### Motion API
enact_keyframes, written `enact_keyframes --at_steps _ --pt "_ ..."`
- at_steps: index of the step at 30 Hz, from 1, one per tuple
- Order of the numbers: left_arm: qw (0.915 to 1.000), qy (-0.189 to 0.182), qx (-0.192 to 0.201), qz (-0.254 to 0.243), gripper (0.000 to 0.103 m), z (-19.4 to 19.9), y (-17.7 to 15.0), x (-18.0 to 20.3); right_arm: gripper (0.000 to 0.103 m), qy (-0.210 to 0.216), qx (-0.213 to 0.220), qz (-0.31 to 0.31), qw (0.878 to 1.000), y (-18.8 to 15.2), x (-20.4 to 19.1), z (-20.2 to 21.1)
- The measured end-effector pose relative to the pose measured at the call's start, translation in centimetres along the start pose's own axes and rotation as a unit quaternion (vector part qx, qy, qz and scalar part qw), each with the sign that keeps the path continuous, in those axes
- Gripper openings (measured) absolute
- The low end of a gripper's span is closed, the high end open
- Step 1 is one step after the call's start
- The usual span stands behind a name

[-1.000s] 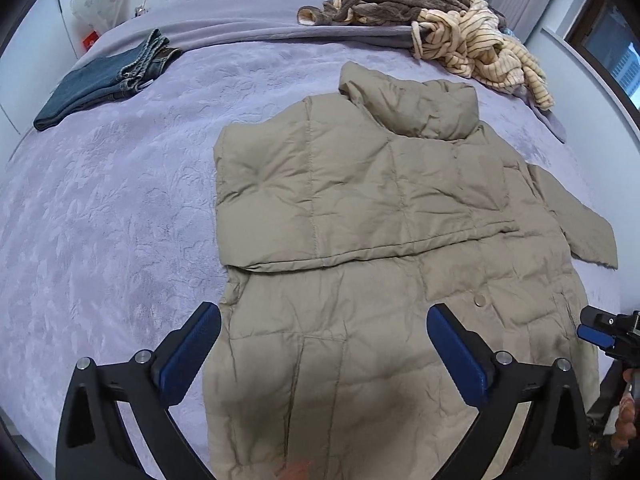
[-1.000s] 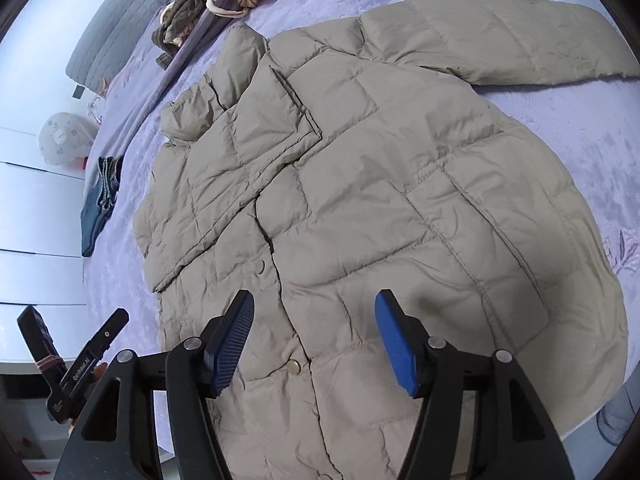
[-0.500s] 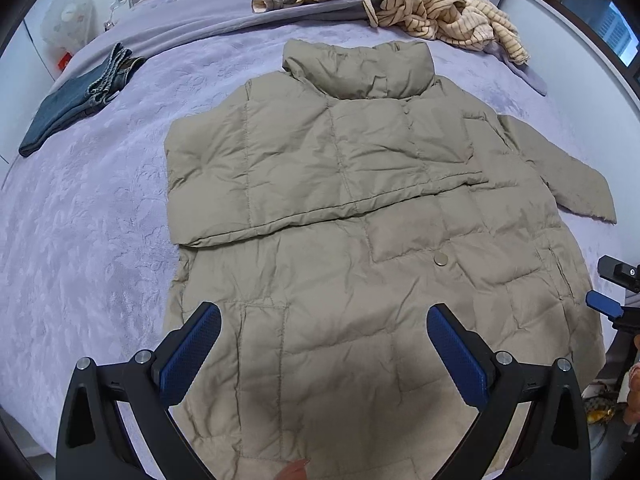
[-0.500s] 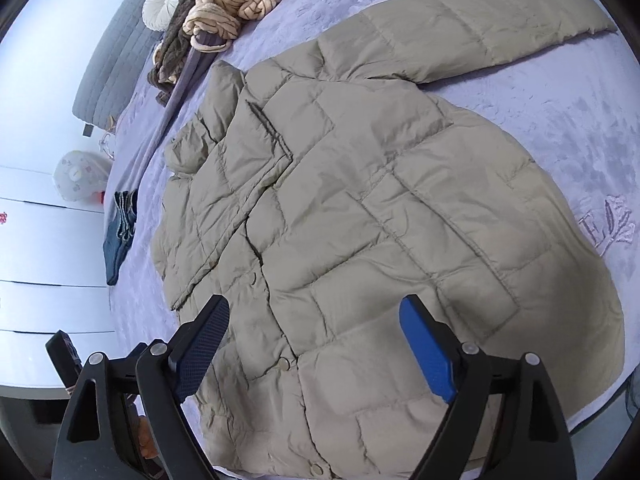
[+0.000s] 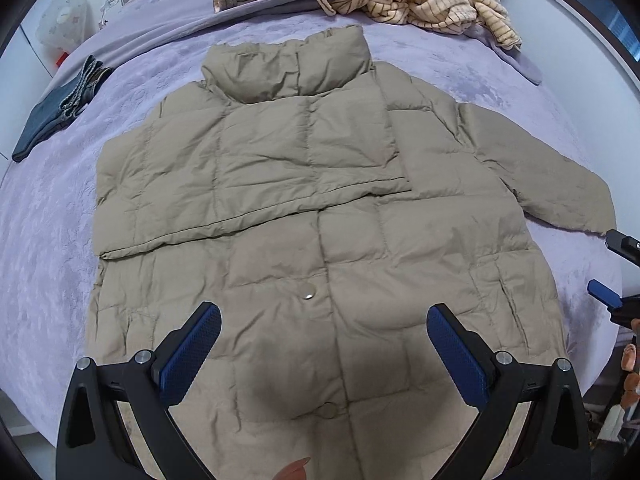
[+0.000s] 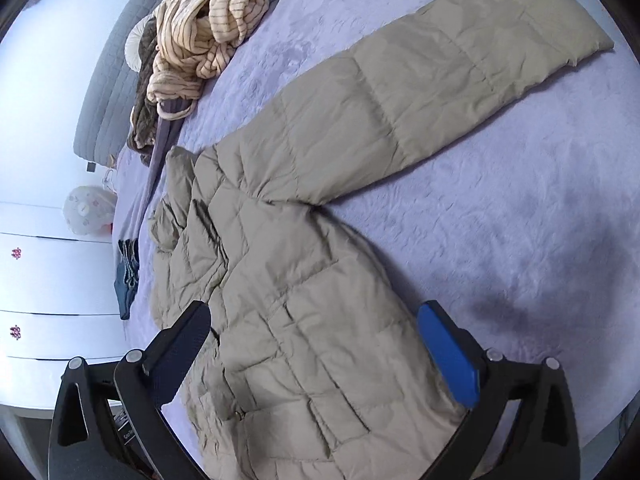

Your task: Fold large clothes

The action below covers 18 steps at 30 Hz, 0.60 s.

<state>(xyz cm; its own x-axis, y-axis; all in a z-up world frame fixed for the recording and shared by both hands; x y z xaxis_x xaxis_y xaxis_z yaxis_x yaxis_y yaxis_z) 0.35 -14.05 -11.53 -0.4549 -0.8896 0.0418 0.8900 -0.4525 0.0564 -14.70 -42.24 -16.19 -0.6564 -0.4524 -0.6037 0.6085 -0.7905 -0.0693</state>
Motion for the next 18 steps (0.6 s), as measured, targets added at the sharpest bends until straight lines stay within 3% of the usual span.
enact_keyframes --at_steps 7,10,15,18 --pt "0.9997 0.018 -0.012 0.007 0.103 -0.9 1.7 2.4 0.103 0.010 0.008 -0.060 0.998 4.5 5.3 1.1" --pt "0.9994 0.002 -0.033 0.011 0.103 -1.7 2.6 2.6 0.103 0.033 0.025 -0.119 0.992 7.0 9.2 1.8" --pt "0.9994 -0.009 -0.030 0.017 0.103 -1.2 4.3 3.5 0.103 0.093 0.075 -0.213 0.970 10.7 15.3 3.1" --pt "0.9995 -0.012 -0.021 0.019 0.103 -0.8 5.7 3.9 0.103 0.156 0.106 -0.262 0.946 12.8 17.9 3.2"
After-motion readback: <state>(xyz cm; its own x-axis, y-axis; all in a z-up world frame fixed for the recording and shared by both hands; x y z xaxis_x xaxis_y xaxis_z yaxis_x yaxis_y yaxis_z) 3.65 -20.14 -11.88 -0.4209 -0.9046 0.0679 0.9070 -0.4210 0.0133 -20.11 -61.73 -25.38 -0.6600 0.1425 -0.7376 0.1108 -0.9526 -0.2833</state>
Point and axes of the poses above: each gripper's, at about its wrist camera, not at the fingertips, and z roughly against the way its jaws point, x to its right, y to its top, the point moved 2 cm from there along -z, roughly the way its jaws point, and after that the axes turned 12 degrees about -x, right-handed, at the moved point
